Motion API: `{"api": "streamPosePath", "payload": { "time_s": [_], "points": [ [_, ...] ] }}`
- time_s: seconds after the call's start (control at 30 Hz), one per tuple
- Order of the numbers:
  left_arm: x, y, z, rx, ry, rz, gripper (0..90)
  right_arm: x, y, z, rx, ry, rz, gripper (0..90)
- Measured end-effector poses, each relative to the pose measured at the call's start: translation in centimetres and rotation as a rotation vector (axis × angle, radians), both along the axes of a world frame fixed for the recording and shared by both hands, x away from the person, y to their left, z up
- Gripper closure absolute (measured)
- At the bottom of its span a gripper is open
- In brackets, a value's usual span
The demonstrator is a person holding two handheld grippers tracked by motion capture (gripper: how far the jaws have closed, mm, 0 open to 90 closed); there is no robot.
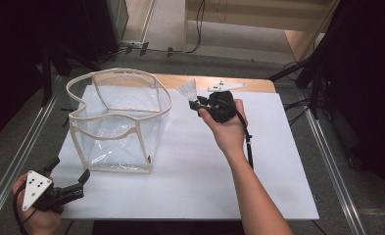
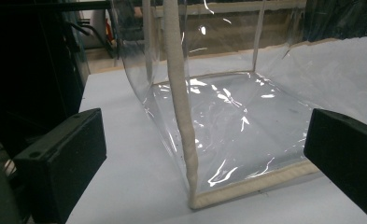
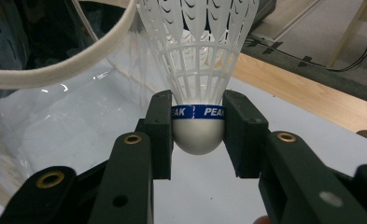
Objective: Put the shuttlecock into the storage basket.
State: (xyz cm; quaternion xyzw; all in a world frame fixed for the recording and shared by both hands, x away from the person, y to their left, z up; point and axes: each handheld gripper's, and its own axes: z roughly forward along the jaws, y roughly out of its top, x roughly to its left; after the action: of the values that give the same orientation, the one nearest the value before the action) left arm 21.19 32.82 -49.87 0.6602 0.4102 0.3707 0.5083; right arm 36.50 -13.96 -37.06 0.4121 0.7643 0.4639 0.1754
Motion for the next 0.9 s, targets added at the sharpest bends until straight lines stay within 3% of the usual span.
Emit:
{"api": "streamPosePath", "payload": {
  "time_s": [0.9],
  "points": [
    [0.1,-0.1,-0.1,-0.006,-0.001,-0.01,0.0,-0.5,1.4,2.6,0.025,-0.059,0.046,63.0]
  ]
}}
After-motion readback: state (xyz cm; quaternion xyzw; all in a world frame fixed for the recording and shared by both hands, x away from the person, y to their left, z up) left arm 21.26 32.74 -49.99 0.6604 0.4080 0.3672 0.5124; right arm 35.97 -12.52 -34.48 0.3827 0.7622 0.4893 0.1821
